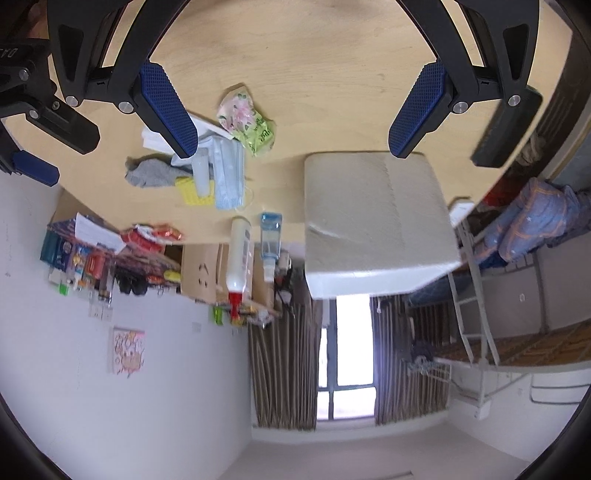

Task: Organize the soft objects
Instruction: 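Move the left tool to the green snack bag and close on it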

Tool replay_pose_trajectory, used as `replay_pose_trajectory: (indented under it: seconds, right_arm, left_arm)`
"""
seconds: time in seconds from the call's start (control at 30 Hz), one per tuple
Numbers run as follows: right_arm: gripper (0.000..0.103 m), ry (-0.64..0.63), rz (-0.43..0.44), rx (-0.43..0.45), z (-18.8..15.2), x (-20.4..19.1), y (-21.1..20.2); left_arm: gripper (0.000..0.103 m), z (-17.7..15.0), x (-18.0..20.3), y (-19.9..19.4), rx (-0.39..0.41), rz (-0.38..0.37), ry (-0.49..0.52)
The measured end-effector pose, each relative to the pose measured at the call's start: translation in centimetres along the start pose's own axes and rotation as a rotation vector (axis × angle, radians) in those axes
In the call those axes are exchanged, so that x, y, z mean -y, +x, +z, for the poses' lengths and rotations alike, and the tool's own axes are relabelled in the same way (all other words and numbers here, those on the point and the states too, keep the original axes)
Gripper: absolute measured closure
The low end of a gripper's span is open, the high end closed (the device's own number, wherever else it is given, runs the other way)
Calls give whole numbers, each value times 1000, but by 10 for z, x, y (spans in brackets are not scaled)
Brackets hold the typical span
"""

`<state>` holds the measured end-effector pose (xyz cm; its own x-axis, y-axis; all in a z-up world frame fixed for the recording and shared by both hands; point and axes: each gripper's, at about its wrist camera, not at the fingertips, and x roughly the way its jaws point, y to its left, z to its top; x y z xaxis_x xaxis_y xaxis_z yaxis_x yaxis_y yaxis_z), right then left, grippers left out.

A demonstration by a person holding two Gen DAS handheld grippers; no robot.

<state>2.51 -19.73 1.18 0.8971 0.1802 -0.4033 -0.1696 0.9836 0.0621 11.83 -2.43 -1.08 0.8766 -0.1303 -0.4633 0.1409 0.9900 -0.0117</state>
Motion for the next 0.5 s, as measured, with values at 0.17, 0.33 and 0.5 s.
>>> replay_pose_trajectory:
  seconds: [0.17,0.33,0.5]
  right_arm:
    - [0,15,-4,-93,1,11,25]
    - [0,30,1,-200,0,20,49]
    - [0,41,17,-299,-1,25,70]
  left_arm:
    - [0,1,4,34,-104,-12,1]
    - [0,1,6,66,-212,-39,7]
    - [1,-1,8,90,-287,-65,4]
